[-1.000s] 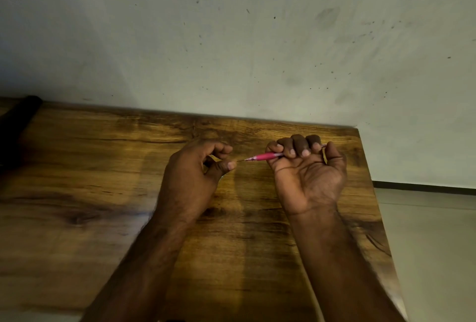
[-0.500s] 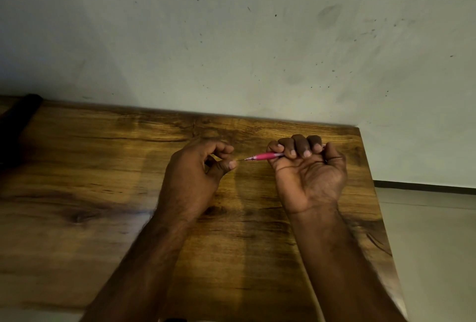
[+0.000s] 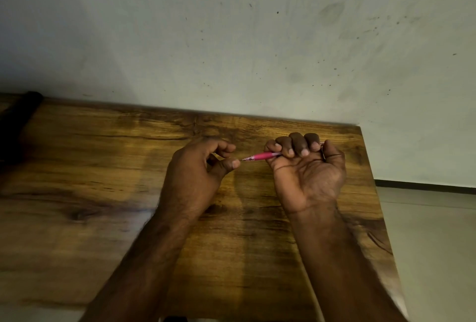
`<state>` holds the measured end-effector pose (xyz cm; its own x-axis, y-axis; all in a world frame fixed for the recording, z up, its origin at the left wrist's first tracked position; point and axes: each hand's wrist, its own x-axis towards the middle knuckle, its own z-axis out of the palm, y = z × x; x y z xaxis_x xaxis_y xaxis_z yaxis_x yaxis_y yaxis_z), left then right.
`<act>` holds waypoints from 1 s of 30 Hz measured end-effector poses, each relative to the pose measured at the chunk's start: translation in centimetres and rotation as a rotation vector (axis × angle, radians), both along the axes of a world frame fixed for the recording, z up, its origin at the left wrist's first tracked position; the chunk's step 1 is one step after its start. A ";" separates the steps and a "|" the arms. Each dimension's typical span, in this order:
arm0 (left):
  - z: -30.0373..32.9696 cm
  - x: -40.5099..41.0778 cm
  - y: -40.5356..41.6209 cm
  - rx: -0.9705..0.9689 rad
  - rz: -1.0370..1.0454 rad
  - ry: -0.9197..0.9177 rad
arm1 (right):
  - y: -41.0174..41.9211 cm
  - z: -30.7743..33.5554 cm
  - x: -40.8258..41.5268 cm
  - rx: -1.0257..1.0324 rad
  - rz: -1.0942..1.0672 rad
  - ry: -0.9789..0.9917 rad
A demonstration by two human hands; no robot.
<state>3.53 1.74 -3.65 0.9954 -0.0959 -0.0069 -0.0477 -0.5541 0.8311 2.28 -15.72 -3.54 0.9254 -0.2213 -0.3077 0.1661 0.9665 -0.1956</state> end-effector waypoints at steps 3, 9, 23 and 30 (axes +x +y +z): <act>0.0 0.0 0.0 -0.002 -0.003 0.007 | 0.1 0.1 0.0 0.004 0.006 0.007; 0.2 0.1 0.3 0.029 0.005 0.017 | 0.1 0.3 0.0 -0.027 0.039 0.025; 0.4 -0.2 0.5 0.262 0.068 0.182 | 1.4 0.3 0.1 -1.177 0.294 0.499; 0.0 -0.1 -0.1 0.255 0.097 0.194 | 1.7 -0.6 -0.4 -1.828 0.352 0.522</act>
<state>3.39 1.66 -3.65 0.9776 0.0286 -0.2085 0.1610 -0.7396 0.6535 1.85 -13.99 -4.16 0.9008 -0.3983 -0.1730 -0.3602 -0.4628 -0.8100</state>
